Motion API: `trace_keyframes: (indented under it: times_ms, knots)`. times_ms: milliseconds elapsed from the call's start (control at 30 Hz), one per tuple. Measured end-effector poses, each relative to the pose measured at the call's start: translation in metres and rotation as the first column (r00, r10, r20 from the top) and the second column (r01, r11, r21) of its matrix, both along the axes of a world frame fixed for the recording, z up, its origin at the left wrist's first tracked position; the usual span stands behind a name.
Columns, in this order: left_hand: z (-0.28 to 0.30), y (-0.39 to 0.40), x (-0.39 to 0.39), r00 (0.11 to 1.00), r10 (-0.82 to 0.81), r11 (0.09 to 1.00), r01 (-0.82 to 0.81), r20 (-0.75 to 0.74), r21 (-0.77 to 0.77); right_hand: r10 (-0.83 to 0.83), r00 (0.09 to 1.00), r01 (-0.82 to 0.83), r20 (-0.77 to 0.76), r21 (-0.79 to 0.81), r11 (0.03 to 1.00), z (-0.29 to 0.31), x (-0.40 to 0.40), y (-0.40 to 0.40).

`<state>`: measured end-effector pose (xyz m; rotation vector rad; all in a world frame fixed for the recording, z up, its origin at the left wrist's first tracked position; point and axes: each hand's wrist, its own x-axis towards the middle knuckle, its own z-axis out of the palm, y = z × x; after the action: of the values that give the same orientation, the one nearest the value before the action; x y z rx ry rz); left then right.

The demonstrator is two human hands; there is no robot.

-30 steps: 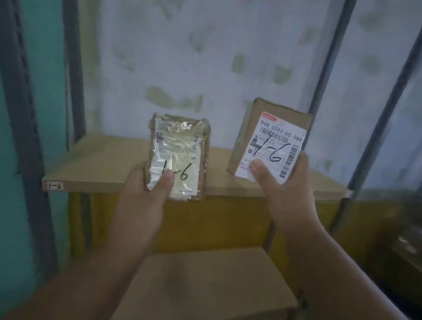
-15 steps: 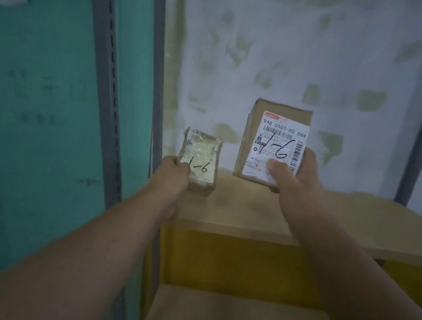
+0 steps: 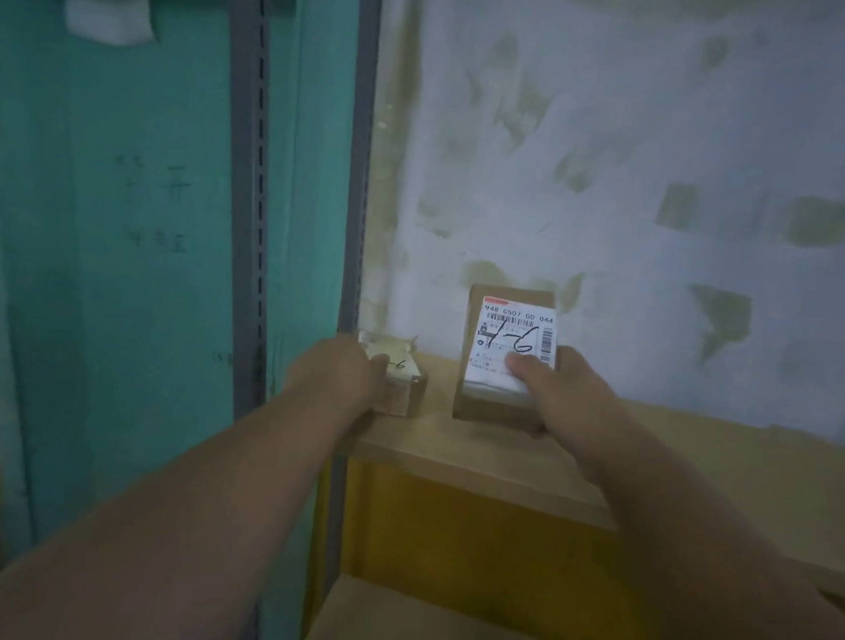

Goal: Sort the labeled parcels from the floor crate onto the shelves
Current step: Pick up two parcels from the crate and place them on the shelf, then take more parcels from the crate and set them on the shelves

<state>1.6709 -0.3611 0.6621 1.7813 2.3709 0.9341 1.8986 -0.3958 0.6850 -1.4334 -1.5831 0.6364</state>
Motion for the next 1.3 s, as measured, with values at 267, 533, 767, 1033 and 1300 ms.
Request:
trace_keyframes:
  times_ms: [267, 533, 767, 1033, 1300]
  knots:
    - [-0.027, -0.058, 0.028, 0.993, -0.049, 0.93, 0.083, -0.104, 0.358, -0.003, 0.881, -0.002, 0.473, 0.01, 1.0, 0.004, 0.003, 0.027]
    - [-0.068, -0.109, 0.028, 0.989, -0.067, 0.908, 0.114, -0.129, 0.403, -0.178, 0.832, -0.168, 0.525, 0.545, 0.822, -0.003, -0.032, -0.023]
    - [-0.087, -0.151, -0.046, 0.991, 0.025, 0.904, 0.034, -0.132, 0.425, 0.03, 0.854, -0.383, 0.519, 0.59, 0.71, -0.009, -0.116, -0.064]
    - [-0.132, -0.25, -0.253, 0.947, 0.297, 0.929, -0.257, -0.124, 0.264, 0.277, 0.823, -0.553, 0.496, 0.585, 0.593, -0.043, -0.336, -0.121]
    - [-0.145, -0.33, -0.437, 0.886, 0.436, 0.9, -0.425, -0.158, 0.099, 0.48, 0.741, -0.671, 0.47, 0.474, 0.571, -0.063, -0.543, -0.162]
